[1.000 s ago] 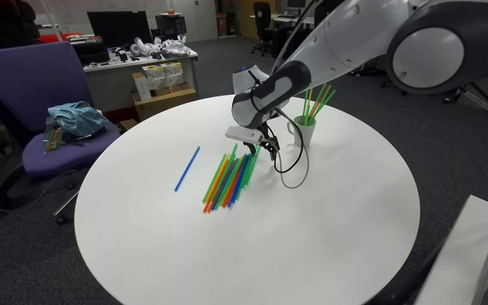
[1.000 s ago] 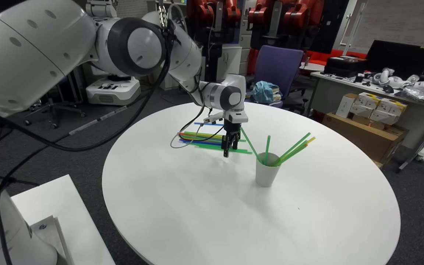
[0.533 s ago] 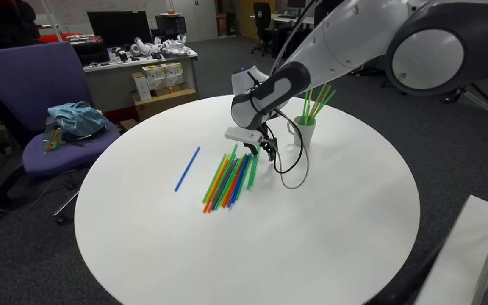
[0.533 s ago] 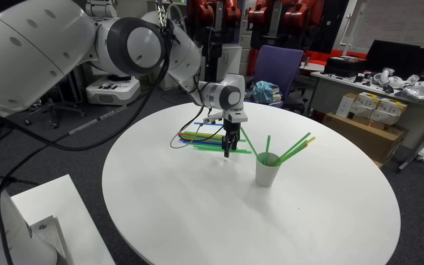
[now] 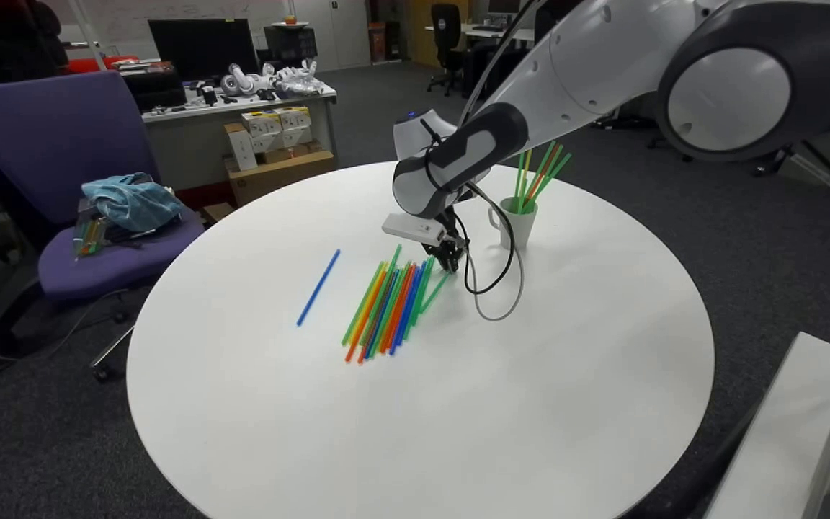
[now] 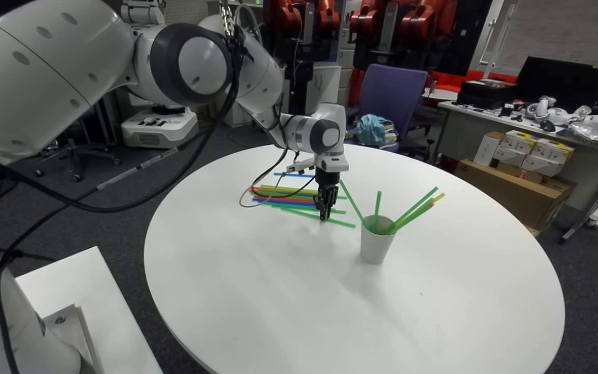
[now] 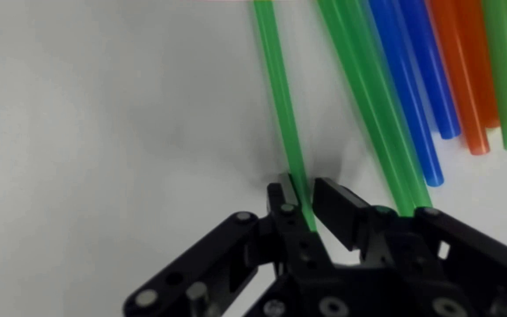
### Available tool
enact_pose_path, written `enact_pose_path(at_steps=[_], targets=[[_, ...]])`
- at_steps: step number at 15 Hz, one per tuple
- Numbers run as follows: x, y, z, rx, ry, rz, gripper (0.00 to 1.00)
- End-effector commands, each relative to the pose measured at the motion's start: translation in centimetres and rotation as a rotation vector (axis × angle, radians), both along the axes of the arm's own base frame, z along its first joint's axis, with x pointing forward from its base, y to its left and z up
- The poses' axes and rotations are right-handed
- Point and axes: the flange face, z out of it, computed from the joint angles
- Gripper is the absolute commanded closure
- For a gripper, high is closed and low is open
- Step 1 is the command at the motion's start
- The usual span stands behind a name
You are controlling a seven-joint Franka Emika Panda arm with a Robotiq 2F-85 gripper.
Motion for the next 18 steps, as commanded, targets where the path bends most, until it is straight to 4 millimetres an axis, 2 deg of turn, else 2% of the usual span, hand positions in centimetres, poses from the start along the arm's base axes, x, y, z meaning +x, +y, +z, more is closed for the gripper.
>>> enact_pose_path(at_steps=[1, 9, 18], targets=[[0.2, -0.3, 0.1, -0.018, 0.003, -0.026, 1.00], [0.5, -1.4, 1.8, 0.008, -0.017, -0.074, 1.00], [0.7, -2.3, 4.7, 0.005, -0.059, -0.101, 1.00]])
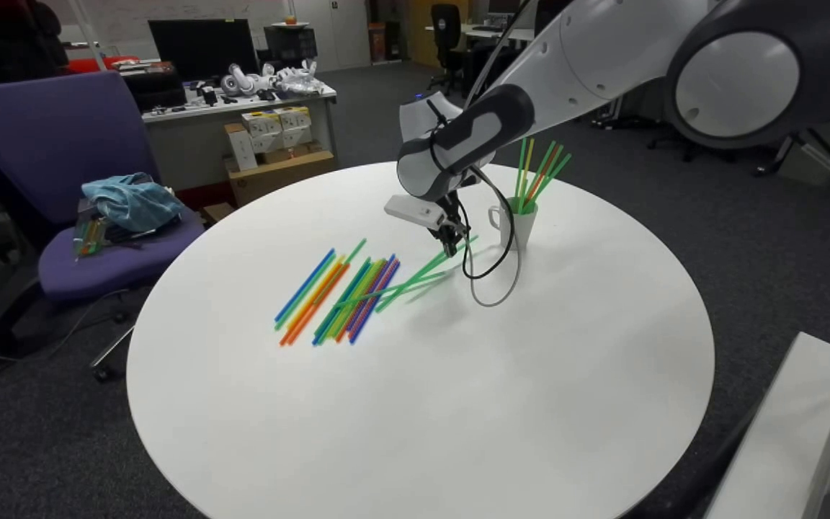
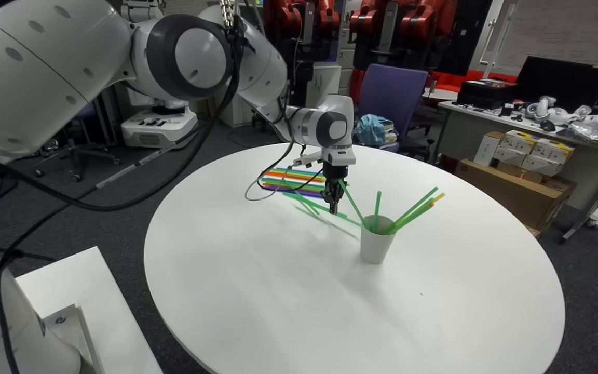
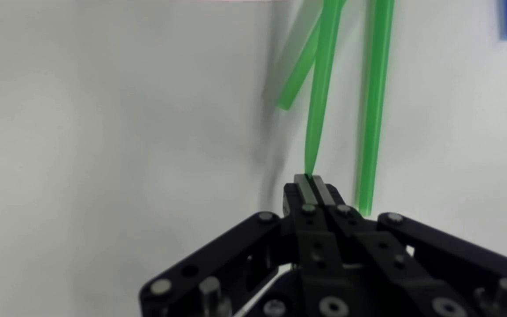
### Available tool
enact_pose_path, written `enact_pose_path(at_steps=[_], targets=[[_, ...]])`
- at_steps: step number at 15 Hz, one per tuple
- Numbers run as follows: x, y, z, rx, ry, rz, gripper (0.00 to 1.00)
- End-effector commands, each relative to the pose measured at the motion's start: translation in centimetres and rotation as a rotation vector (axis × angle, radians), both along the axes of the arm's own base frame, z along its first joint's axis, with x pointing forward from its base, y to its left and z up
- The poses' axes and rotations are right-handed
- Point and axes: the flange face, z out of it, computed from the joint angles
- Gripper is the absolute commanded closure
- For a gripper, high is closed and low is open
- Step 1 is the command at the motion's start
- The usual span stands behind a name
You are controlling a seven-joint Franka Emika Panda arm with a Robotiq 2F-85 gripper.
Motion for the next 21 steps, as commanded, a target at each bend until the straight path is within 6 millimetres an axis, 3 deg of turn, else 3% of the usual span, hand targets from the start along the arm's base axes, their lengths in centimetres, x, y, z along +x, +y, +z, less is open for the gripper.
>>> enact_pose_path(at_steps=[1, 3, 6, 10, 13, 16, 21], targets=[[-0.1, -0.6, 2.3, -0.006, -0.016, -0.038, 1.00], [0.1, -0.8, 3.3, -0.043, -0.042, -0.055, 1.00], [0.6, -1.4, 6.6, -0.141, -0.101, -0.079, 1.00], [1.0, -1.5, 13.0, -0.369, -0.196, -0.113, 1.00], [0.8, -1.0, 16.5, -0.543, -0.250, -0.124, 1.00], [0.3, -0.6, 18.0, -0.719, -0.285, -0.132, 1.00], [-0.9, -1.6, 18.0, -1.015, -0.327, -0.159, 1.00]])
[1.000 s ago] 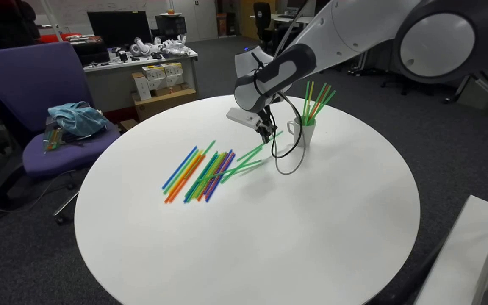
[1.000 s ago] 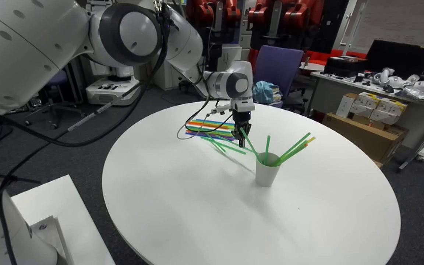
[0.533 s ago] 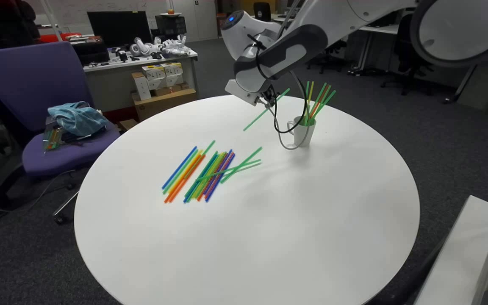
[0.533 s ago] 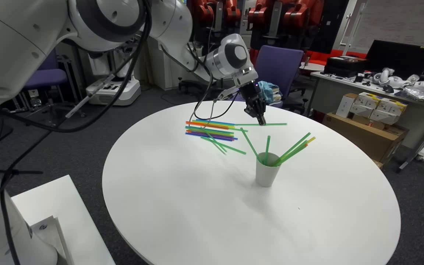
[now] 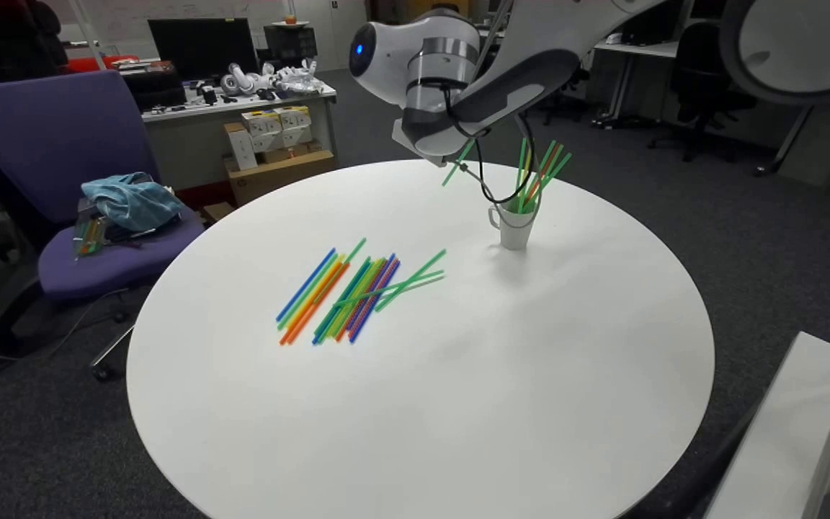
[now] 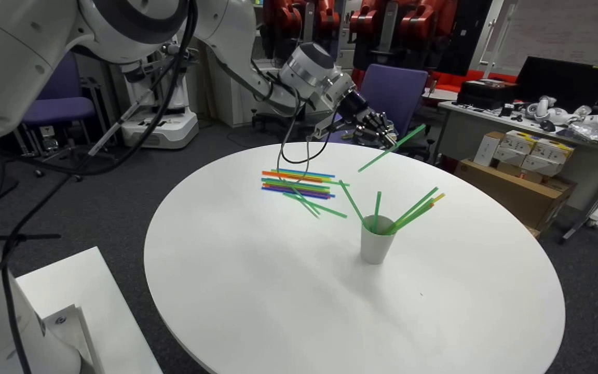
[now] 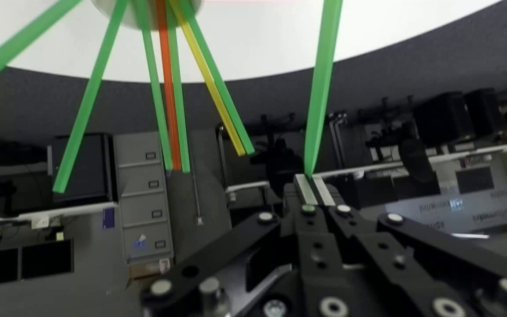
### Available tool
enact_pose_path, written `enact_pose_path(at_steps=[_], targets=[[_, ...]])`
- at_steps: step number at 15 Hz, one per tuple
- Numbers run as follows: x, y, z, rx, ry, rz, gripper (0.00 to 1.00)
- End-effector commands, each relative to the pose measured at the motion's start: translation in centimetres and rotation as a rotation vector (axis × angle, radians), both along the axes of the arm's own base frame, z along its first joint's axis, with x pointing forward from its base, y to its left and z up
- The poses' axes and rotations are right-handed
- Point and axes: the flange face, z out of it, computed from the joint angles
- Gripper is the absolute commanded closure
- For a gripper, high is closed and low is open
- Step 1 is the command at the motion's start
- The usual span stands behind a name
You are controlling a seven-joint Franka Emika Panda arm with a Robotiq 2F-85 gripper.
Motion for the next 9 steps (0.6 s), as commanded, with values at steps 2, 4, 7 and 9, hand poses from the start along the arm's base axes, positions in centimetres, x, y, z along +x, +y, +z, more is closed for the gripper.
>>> enact_pose_path(at_steps=[2, 4, 7, 9], targets=[[-2.4, -1.9, 0.5, -0.262, -0.021, -0.080, 1.00], [-3.5, -2.8, 0.0, -0.384, -0.001, -0.125, 1.00], [-6.5, -2.6, -1.4, -0.547, 0.115, -0.185, 1.00], [-8.8, -2.1, -3.0, -0.639, 0.210, -0.202, 1.00]])
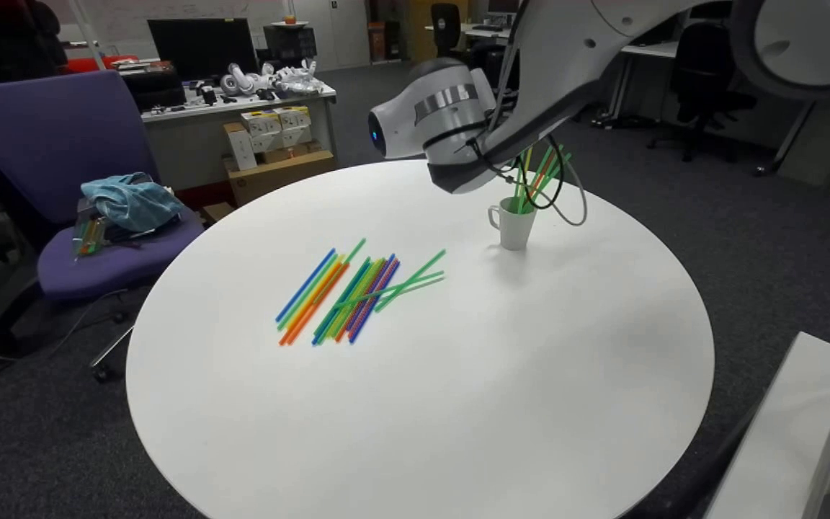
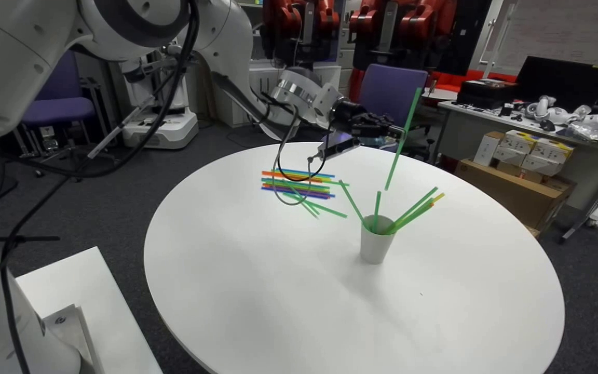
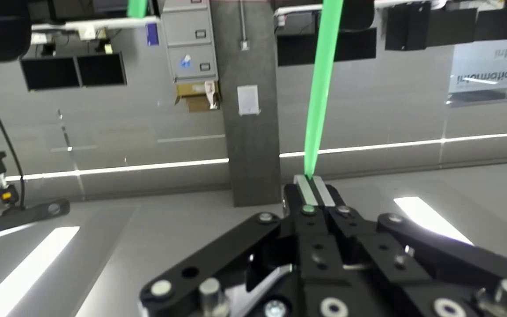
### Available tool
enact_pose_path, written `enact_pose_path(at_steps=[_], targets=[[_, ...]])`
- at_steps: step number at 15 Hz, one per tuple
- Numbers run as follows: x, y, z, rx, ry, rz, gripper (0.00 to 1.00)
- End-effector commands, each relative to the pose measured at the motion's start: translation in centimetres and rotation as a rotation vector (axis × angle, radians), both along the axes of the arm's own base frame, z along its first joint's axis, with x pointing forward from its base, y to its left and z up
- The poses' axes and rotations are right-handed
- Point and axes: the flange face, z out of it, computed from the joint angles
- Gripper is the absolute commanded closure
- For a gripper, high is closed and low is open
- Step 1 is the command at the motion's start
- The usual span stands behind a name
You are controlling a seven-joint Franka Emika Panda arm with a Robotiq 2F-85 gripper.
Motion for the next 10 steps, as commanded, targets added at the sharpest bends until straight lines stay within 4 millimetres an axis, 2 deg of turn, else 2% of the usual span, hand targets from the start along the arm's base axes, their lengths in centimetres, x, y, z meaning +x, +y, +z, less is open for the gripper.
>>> enact_pose_path(at_steps=[1, 5, 7, 10], targets=[[-4.7, 0.7, -1.4, -0.128, 0.155, -0.037, 1.00], [-7.1, 0.9, -5.7, -0.133, 0.244, -0.040, 1.00], [-6.7, -0.4, -7.4, -0.192, 0.148, -0.035, 1.00], [-5.8, -2.9, -7.9, -0.242, 0.001, -0.031, 1.00]])
